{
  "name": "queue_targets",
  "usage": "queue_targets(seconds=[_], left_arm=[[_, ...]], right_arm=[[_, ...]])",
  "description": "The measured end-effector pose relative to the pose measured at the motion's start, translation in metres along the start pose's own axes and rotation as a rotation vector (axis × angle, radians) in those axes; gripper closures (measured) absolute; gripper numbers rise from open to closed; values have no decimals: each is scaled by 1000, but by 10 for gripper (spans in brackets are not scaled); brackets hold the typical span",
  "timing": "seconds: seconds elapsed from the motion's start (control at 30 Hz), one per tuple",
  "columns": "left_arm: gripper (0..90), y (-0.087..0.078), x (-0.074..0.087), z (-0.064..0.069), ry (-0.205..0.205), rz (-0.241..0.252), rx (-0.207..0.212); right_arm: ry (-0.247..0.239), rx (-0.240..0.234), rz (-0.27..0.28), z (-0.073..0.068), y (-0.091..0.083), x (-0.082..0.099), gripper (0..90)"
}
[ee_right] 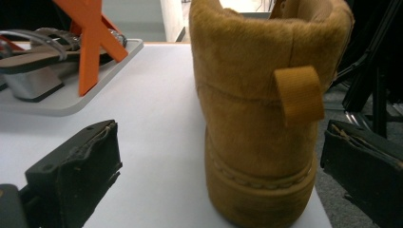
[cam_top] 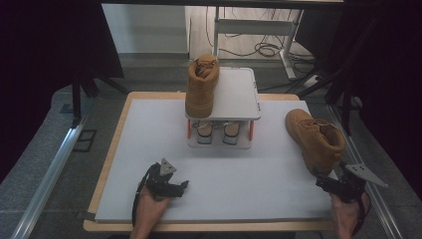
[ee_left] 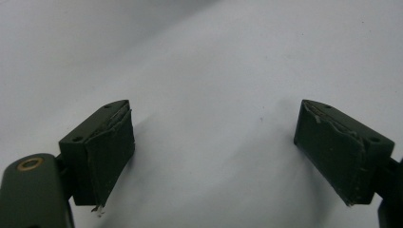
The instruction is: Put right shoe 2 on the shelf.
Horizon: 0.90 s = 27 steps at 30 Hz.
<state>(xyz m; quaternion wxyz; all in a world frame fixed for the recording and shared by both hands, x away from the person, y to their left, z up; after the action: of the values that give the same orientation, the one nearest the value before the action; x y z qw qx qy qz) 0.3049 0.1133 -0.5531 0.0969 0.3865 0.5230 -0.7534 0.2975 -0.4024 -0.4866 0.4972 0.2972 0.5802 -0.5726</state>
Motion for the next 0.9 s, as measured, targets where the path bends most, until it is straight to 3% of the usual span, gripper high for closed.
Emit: queue_targets(seconds=[0.3, 0.9], left_arm=[[131, 0, 0, 0, -1, 0, 0], [131, 0, 0, 0, -2, 0, 0]], right_arm=[[17, 19, -1, 11, 11, -6, 0], [1, 31, 10, 31, 37, -21, 0]])
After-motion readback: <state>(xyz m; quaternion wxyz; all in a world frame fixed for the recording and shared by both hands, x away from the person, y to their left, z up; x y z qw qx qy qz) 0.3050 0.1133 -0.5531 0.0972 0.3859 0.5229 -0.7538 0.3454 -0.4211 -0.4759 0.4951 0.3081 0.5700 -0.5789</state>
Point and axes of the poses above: each handheld gripper's, and its own axes: y roughly forward along the jaws, x roughly out of its underside, z roughly to its right, the point moved 4 cm from there along y, roughly forward along the jaws, and after that the axes turned 12 degrees about -y, right-handed, at the moved point
